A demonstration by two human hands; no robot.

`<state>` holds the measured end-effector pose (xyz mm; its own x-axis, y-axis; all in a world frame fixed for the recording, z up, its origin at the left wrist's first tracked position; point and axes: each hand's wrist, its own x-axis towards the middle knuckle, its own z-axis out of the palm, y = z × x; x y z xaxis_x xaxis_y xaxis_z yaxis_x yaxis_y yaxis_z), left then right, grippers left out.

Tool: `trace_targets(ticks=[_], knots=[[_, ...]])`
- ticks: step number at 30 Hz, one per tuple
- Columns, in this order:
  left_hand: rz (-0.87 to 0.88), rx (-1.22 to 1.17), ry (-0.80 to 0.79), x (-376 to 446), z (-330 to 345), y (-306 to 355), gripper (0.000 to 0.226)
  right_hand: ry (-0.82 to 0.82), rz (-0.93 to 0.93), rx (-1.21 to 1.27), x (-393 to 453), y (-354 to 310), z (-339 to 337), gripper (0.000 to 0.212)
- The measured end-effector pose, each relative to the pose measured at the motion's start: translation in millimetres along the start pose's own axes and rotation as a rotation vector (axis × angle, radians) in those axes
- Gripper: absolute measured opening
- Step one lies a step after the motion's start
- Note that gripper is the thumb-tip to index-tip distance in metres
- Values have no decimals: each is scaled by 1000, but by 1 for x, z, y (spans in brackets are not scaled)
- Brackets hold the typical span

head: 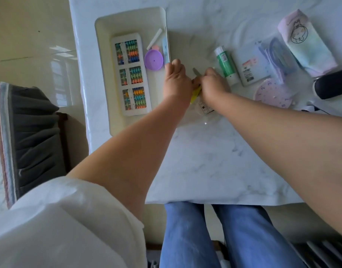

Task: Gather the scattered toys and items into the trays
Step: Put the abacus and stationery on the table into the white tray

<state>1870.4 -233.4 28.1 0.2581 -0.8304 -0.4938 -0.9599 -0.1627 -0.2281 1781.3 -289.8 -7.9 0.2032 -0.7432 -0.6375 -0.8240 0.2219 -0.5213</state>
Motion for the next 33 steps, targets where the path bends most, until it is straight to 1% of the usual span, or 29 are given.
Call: trace_targets(ticks=[4,6,8,10,11,13,15,17,18,19,21,23,25,28,29,31,33], knots=[[-38,6,-37,6,1,6,49,37,-29,14,0,2,-1,28],[-62,-47,-56,8,0,9,46,45,-40,30,1,3,-5,29],[-71,-97,-54,7,0,11,42,31,-45,6,-1,4,-11,26],[-93,-172,15,6,0,8,34,34,-65,3,-4,1,-18,23],[-114,-242,76,6,-2,5,31,51,-79,17,-5,-2,-21,22],[-145,-381,214,3,-5,-1,26,113,-127,50,-7,-7,-25,21],[-182,-522,316,-3,-10,-10,21,192,-197,43,-10,-13,-30,17],[-273,-713,402,-5,-11,-20,15,229,-315,-108,-10,-20,-34,10],[-332,-823,451,-6,-12,-27,14,232,-382,-192,-11,-27,-35,11],[-398,-919,489,-9,-12,-33,14,237,-419,-218,-12,-35,-35,14],[-531,-1053,508,-13,-12,-48,14,226,-432,-125,-18,-58,-33,23],[-623,-1074,452,-18,-10,-60,14,169,-430,-17,-23,-80,-24,29],[-677,-1053,406,-22,-4,-69,15,87,-413,29,-25,-96,-10,30],[-709,-1039,336,-23,5,-75,19,-13,-332,100,-20,-101,11,25],[-704,-1044,324,-23,7,-75,20,-25,-309,121,-19,-98,16,23],[-678,-1023,353,-25,8,-74,19,-9,-290,118,-18,-90,18,21],[-603,-923,441,-26,8,-69,19,55,-288,84,-16,-78,13,19]])
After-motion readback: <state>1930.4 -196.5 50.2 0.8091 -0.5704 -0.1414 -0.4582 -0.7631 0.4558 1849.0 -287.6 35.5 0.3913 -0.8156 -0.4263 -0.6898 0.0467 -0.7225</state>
